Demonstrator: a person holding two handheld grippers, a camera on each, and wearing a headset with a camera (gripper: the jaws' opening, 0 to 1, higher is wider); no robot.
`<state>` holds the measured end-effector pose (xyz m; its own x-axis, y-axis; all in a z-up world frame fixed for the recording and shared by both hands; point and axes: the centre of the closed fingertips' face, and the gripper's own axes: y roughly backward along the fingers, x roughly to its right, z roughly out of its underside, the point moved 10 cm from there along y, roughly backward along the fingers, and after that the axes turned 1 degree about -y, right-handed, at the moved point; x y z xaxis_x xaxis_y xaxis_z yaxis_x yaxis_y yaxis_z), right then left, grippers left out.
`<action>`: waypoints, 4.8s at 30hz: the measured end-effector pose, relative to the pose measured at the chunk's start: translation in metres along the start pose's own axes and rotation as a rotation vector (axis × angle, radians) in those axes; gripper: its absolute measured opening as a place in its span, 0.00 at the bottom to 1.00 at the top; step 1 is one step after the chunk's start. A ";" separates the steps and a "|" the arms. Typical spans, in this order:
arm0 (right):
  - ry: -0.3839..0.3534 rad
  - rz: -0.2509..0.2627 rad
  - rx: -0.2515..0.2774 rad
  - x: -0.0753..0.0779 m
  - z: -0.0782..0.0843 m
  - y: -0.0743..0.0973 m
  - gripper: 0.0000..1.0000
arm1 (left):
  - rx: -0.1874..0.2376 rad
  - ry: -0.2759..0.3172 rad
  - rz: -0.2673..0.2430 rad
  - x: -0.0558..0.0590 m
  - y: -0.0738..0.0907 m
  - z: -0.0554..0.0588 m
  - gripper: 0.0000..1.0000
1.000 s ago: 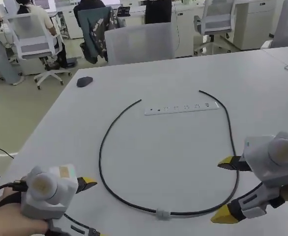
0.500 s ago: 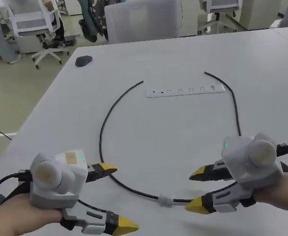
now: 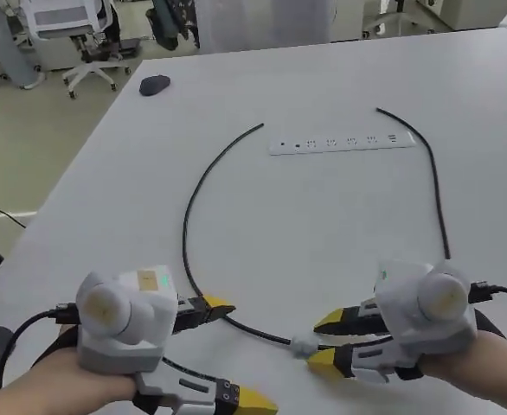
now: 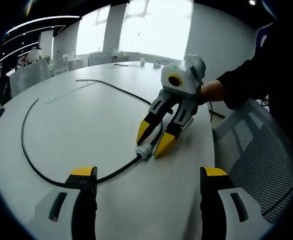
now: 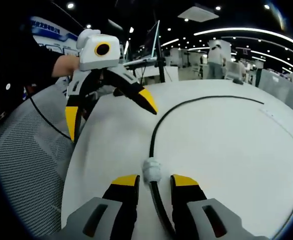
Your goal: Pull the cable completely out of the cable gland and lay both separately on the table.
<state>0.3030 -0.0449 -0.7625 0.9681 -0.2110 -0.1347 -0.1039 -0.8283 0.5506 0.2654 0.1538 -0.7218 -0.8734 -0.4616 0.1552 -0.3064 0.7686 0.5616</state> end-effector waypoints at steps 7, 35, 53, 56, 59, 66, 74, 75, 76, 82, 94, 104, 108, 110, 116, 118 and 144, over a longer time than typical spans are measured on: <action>0.082 0.040 0.009 -0.001 -0.001 -0.001 0.09 | 0.085 0.059 0.035 0.002 -0.005 -0.009 0.87; 0.249 -0.078 0.048 -0.048 -0.010 0.072 0.08 | 0.183 0.191 0.383 0.039 -0.043 -0.031 0.43; 0.302 -0.078 0.071 -0.054 -0.017 0.072 0.07 | 0.186 0.144 0.412 0.039 -0.046 -0.030 0.16; 0.306 -0.080 0.075 -0.053 -0.018 0.073 0.07 | 0.186 0.145 0.412 0.038 -0.045 -0.030 0.17; 0.304 -0.086 0.076 -0.053 -0.018 0.073 0.07 | 0.184 0.141 0.416 0.038 -0.045 -0.030 0.17; 0.304 -0.092 0.074 -0.052 -0.018 0.072 0.08 | 0.183 0.130 0.412 0.039 -0.045 -0.030 0.16; 0.102 -0.158 0.057 -0.046 -0.020 0.073 0.09 | 0.176 -0.032 0.395 0.042 -0.045 -0.035 0.16; 0.090 -0.162 0.060 -0.044 -0.021 0.074 0.09 | 0.176 -0.035 0.394 0.042 -0.044 -0.035 0.16; 0.051 -0.175 0.064 -0.044 -0.021 0.075 0.09 | 0.177 -0.056 0.391 0.042 -0.044 -0.036 0.15; -0.062 -0.215 0.083 -0.037 -0.021 0.078 0.09 | 0.188 -0.107 0.379 0.042 -0.041 -0.043 0.15; -0.099 -0.224 0.104 -0.039 -0.024 0.081 0.08 | 0.209 -0.134 0.379 0.040 -0.037 -0.052 0.15; 0.013 -0.189 0.085 -0.042 -0.027 0.080 0.07 | 0.193 -0.109 0.394 0.039 -0.038 -0.051 0.15; 0.044 -0.177 0.073 -0.043 -0.028 0.080 0.07 | 0.179 -0.090 0.397 0.039 -0.039 -0.053 0.15; 0.049 -0.173 0.072 -0.043 -0.028 0.080 0.07 | 0.177 -0.089 0.397 0.039 -0.039 -0.053 0.15; -0.024 -0.183 0.062 -0.040 -0.027 0.081 0.08 | 0.175 -0.097 0.395 0.038 -0.040 -0.055 0.15; -0.029 -0.188 0.060 -0.036 -0.027 0.082 0.08 | 0.177 -0.115 0.391 0.040 -0.040 -0.055 0.15; -0.068 -0.211 0.073 -0.032 -0.032 0.087 0.08 | 0.160 -0.175 0.377 0.039 -0.039 -0.058 0.15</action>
<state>0.2697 -0.0937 -0.6839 0.9528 -0.0615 -0.2974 0.0808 -0.8926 0.4436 0.2652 0.0805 -0.6903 -0.9821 -0.0644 0.1771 0.0032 0.9340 0.3572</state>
